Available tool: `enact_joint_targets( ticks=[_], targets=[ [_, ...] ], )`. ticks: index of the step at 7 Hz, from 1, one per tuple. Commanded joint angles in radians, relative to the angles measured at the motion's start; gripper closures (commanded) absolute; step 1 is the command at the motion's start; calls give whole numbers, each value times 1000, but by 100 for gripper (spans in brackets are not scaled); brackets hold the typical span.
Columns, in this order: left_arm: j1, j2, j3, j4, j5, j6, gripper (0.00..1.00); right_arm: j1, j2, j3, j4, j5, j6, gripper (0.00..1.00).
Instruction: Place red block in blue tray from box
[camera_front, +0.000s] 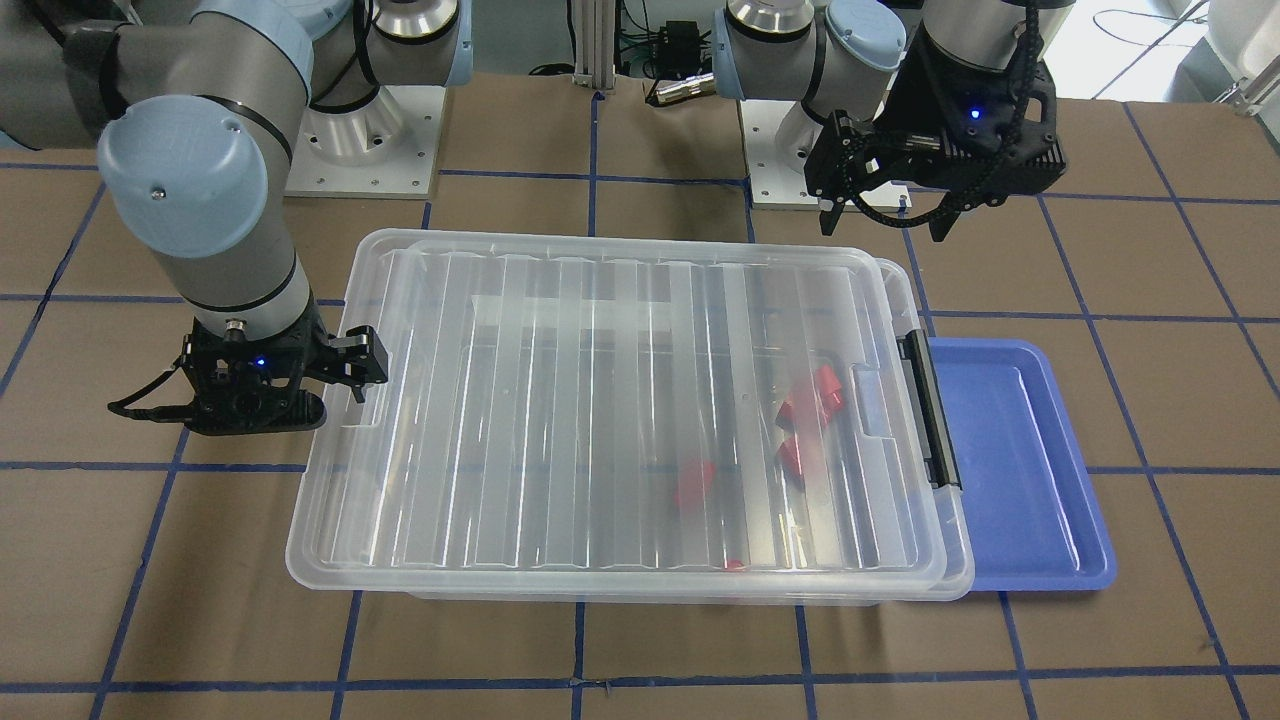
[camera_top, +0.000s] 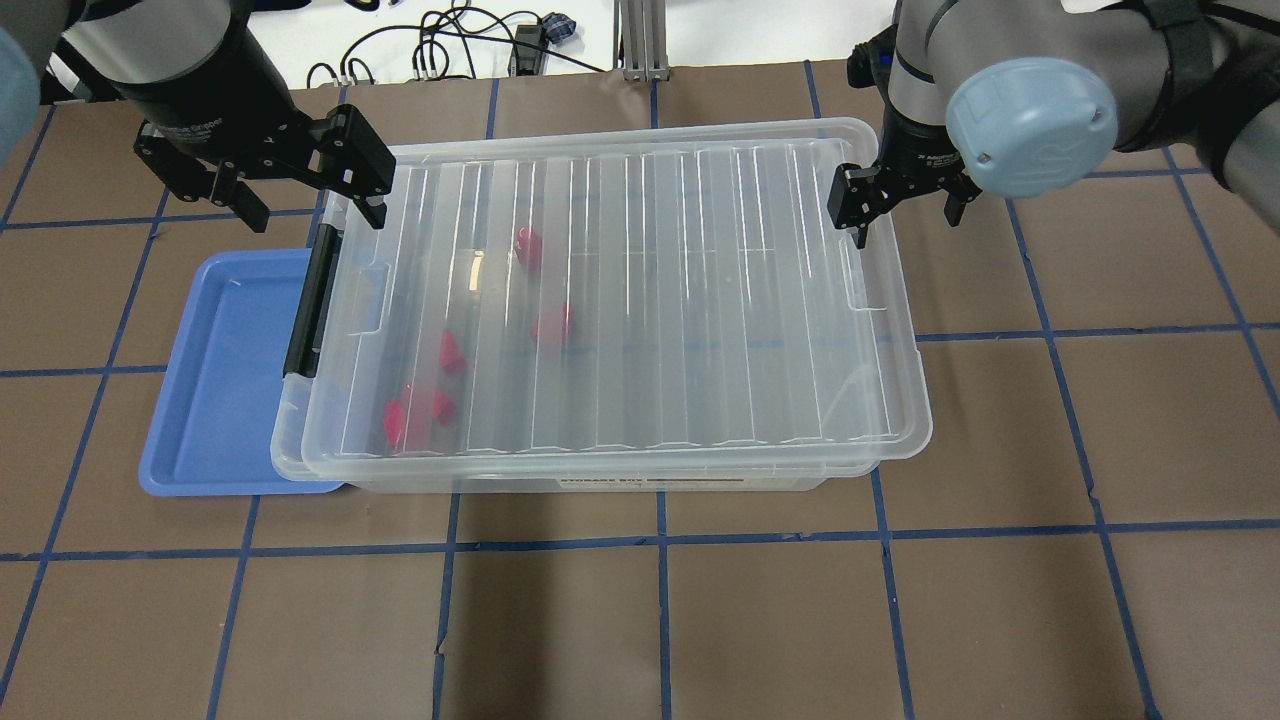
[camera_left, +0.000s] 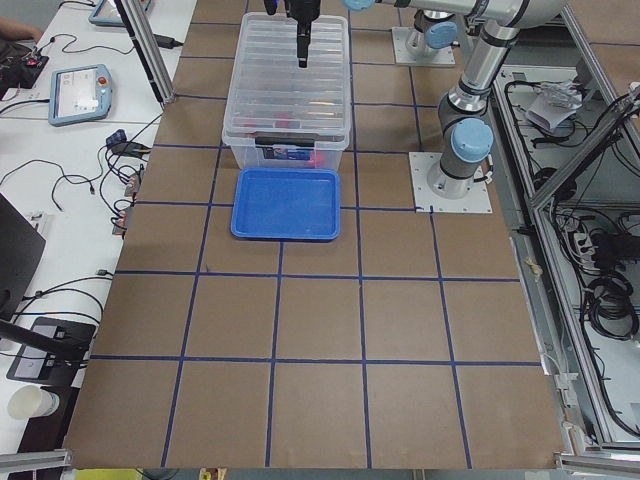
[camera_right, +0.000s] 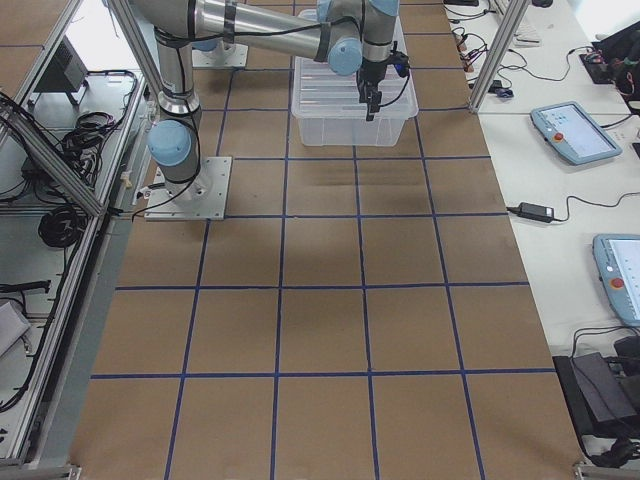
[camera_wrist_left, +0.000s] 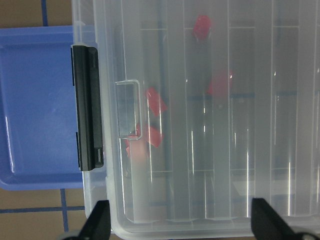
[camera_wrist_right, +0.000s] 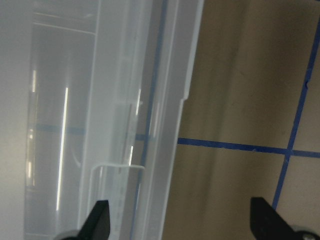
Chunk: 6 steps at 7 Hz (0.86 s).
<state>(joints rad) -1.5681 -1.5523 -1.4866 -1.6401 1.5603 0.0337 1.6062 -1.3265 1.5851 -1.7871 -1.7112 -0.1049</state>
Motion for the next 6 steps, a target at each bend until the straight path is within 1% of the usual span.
enact_joint_targets(
  ticks=[1,3,4,5,6],
  targets=[
    [0,0,9,0,1,2,0,-6,13,12,-1,-22,2,0],
    [0,10,-1,2,1,2,0,-8,16,12,-5,-22,-1,0],
    [0,-6,3,2,3,-3,0,-12,20,13,-5,-25,-4,0],
    [0,-3,6,0,6,-3,0,-40,26,13,-2,-71,-16,0],
    [0,4,2,0,1,-3,0,-64,26,12,5,-76,-18,0]
  ],
)
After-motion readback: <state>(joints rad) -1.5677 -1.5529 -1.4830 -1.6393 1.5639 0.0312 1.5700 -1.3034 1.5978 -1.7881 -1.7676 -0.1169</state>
